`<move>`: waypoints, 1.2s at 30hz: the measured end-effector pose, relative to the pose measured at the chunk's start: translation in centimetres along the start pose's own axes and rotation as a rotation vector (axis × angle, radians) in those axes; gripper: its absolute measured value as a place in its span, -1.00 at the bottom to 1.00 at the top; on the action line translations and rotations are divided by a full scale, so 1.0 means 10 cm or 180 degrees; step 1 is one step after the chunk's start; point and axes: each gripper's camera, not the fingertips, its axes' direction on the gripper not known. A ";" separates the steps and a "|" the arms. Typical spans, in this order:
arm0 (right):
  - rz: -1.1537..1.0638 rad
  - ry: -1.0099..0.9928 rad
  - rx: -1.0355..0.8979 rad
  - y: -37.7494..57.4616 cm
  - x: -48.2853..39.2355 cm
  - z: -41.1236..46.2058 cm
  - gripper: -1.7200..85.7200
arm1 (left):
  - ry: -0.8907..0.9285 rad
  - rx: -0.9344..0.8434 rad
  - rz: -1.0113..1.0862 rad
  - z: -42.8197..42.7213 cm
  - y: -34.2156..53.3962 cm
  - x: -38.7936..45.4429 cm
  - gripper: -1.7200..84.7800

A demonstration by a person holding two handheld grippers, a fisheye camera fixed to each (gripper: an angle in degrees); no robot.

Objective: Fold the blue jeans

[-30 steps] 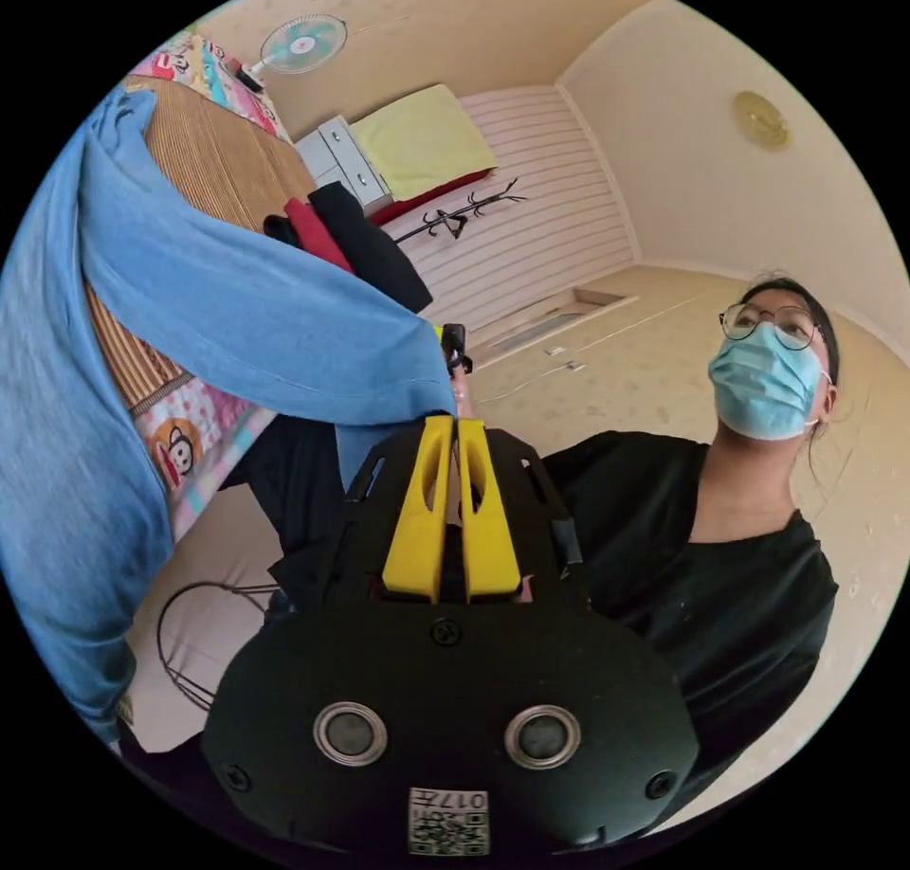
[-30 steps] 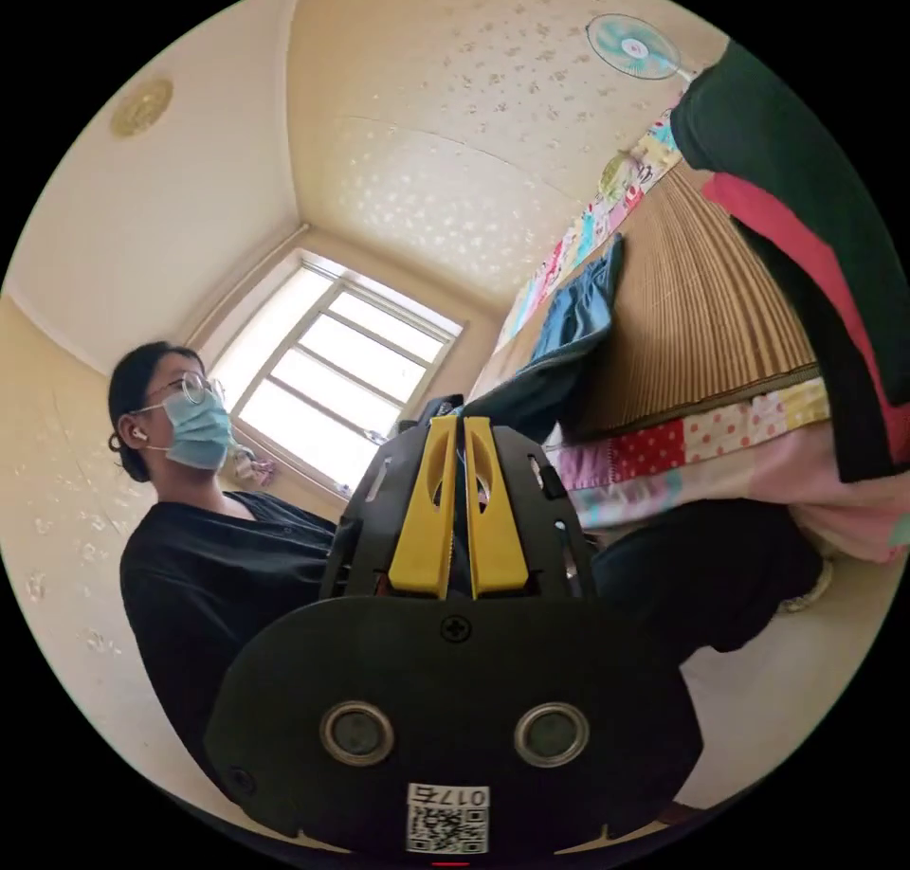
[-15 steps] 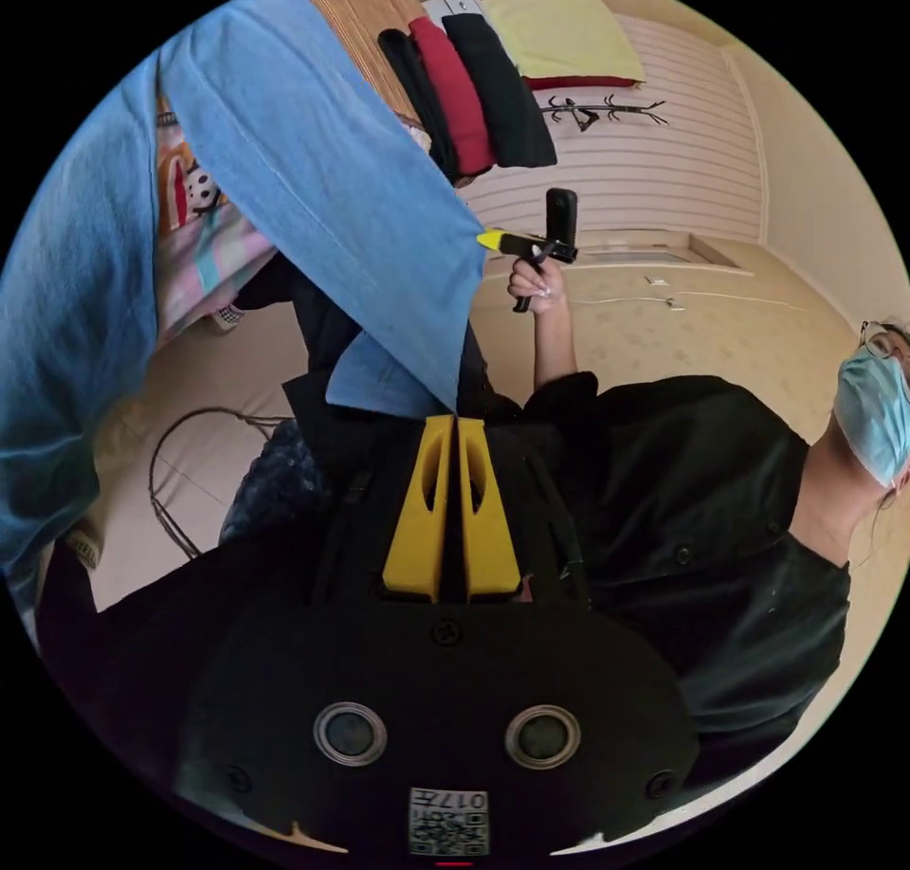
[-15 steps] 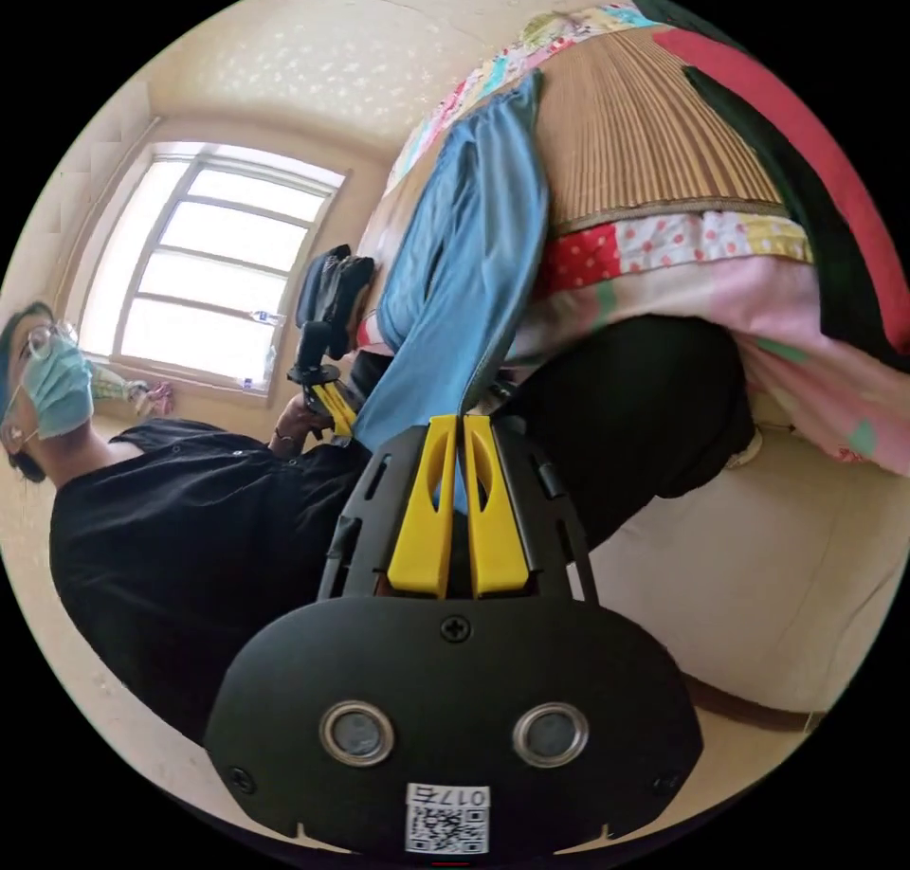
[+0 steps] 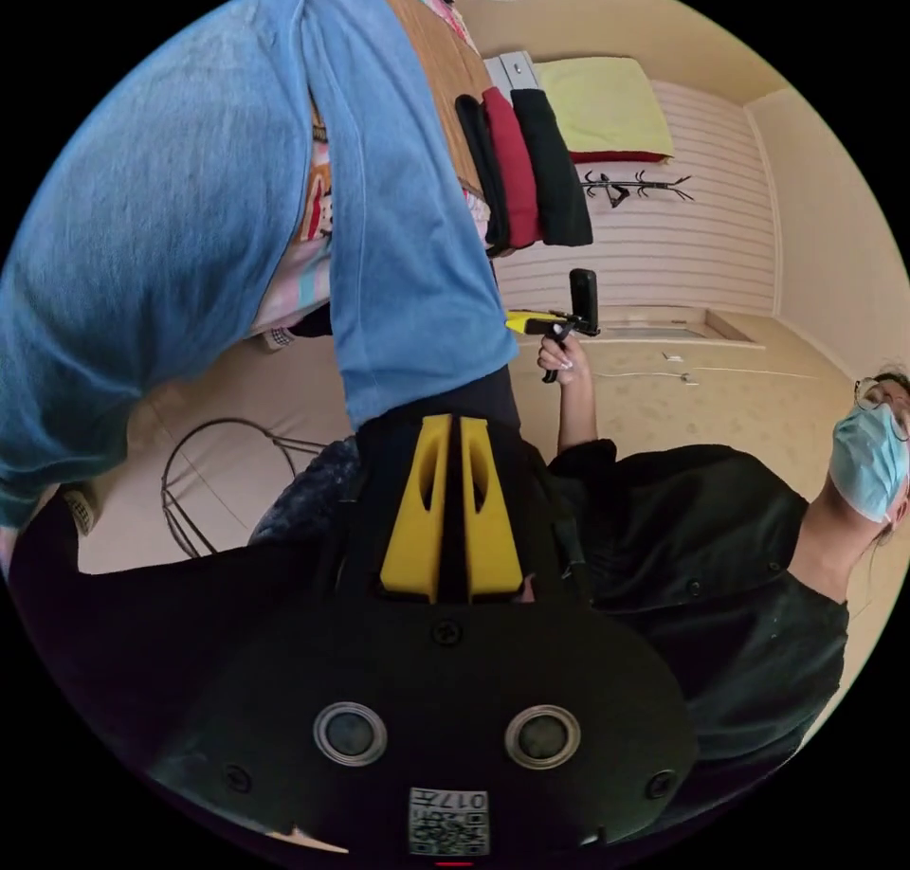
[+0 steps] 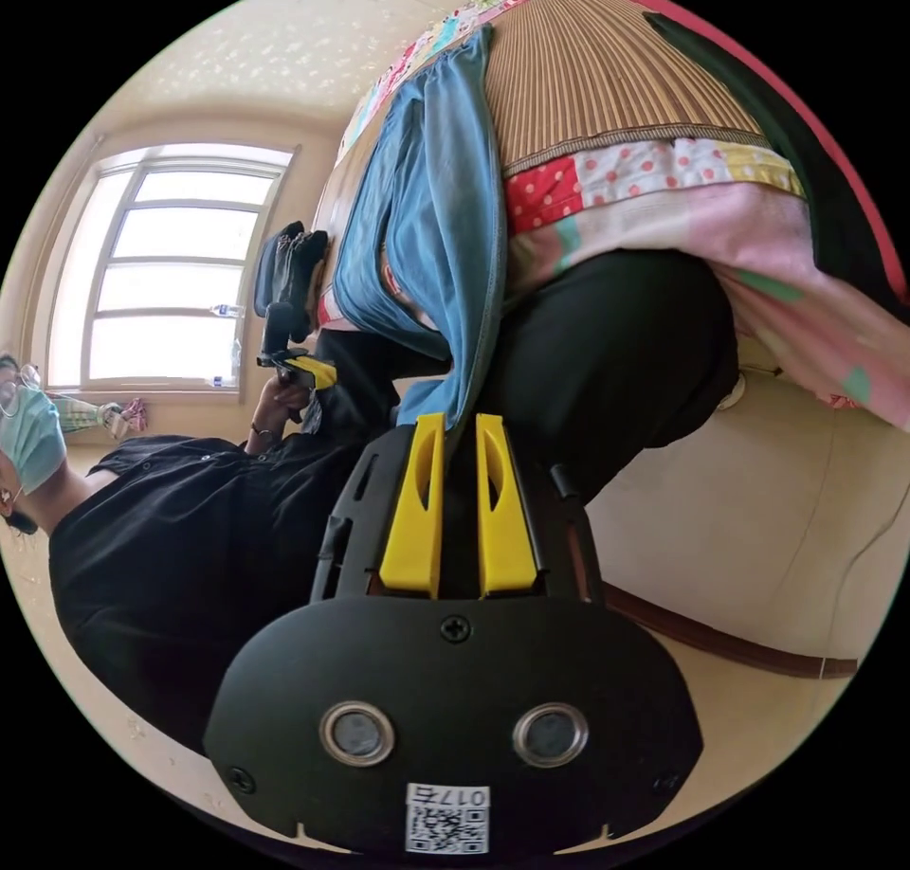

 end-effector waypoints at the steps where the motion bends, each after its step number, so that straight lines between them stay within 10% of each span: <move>1: 0.0022 -0.0025 0.0012 0.01 0.01 0.02 -0.85 | -0.0083 0.0062 0.0058 0.01 -0.05 0.00 -0.86; 15: -0.1298 -0.1301 0.0252 -0.20 -0.83 0.35 -0.94 | -0.0628 0.0305 0.0583 0.27 -0.61 0.77 -0.81; 22: -0.0173 0.0332 -0.0231 -0.55 -0.70 1.16 -0.87 | -0.0671 0.0336 0.0389 0.28 -0.62 0.46 -0.82; 36: 0.0317 0.1045 0.0886 -0.94 -0.98 1.07 -0.77 | -0.0835 0.0115 0.0315 0.72 -0.67 0.25 -0.78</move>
